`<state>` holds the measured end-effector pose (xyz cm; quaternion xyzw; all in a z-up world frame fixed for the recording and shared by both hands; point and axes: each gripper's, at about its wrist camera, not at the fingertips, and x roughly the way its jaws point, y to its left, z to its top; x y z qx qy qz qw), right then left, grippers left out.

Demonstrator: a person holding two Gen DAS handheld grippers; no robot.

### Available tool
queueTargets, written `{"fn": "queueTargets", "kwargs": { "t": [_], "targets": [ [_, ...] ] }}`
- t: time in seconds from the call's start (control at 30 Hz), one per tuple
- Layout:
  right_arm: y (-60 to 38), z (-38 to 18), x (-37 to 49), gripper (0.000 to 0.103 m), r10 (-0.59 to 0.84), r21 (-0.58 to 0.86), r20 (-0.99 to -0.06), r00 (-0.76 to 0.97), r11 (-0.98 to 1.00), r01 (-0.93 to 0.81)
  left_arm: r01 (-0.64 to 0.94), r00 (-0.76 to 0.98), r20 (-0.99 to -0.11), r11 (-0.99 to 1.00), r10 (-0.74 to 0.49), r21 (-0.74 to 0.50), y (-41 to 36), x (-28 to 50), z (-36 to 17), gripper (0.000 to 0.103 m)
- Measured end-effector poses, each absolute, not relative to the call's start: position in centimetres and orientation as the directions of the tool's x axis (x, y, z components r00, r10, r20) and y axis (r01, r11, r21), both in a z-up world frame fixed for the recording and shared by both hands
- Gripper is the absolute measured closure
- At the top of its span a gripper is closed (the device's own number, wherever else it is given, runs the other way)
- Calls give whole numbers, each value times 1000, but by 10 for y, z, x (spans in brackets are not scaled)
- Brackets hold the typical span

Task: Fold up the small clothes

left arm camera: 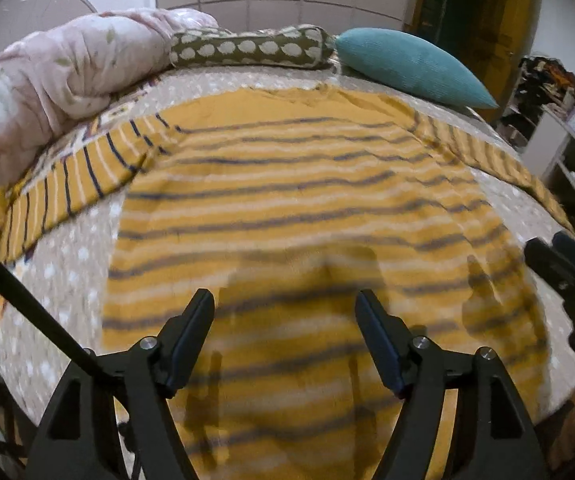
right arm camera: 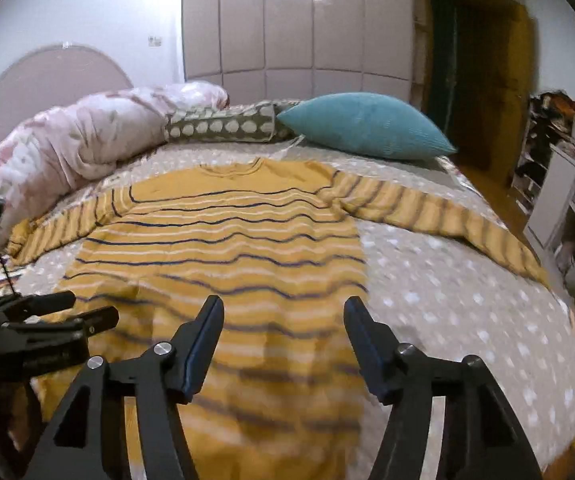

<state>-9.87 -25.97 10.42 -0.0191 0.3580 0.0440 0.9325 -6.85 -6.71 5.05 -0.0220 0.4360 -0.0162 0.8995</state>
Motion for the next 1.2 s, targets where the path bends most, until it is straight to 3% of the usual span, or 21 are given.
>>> {"fn": "queueTargets", "kwargs": {
  "t": [0.2,0.4,0.57,1.2],
  "targets": [
    [-252,78,-32,36,183,161,-733,656,982,-94,-59,609,-793,998,6,-37,-59,-18,37,31],
    [-244,44,-2,36,113,90,-778,618,994,-67,-94,574,-818,995,20,-41,-49,5,15,31],
    [-246,22,1,36,76,65,-788,611,997,-40,-83,606,-794,996,37,-16,-53,1,6,17],
    [-234,17,0,28,4,-18,-767,642,999,-27,-122,604,-791,992,97,29,-52,1,-3,0]
  ]
}}
